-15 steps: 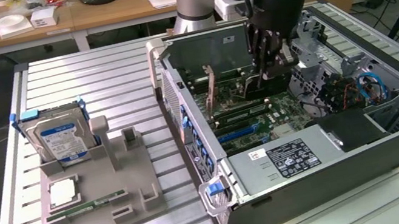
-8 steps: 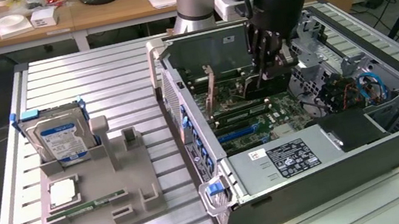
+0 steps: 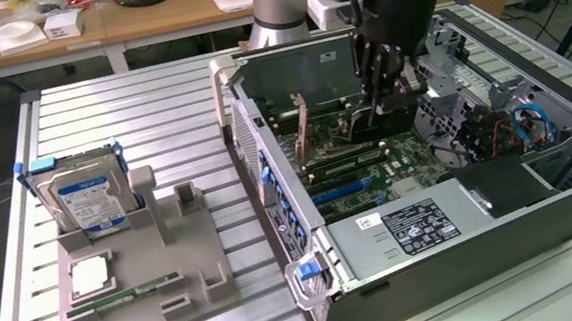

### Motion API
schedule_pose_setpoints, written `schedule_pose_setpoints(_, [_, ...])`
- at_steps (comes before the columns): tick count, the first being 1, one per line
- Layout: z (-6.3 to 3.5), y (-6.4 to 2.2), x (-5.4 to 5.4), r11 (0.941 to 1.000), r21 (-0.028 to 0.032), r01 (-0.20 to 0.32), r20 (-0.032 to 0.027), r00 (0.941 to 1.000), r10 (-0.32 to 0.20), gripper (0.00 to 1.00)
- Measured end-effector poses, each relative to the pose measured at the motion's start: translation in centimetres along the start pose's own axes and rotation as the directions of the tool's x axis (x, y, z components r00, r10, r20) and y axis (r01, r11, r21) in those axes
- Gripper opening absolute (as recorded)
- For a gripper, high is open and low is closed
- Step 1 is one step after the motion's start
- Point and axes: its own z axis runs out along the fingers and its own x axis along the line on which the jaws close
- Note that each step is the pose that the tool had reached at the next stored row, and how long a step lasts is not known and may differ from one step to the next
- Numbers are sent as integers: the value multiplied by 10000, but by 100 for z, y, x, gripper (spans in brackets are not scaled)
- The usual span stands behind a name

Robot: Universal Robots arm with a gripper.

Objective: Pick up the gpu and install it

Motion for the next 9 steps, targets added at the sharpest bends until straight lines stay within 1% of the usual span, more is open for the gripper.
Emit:
schedule_pose_setpoints(4, [3,0,0,10000,1,0,2,10000,0,26])
schedule_pose_setpoints(9, [82,1,3,10000,18,1,1,10000,-1,26])
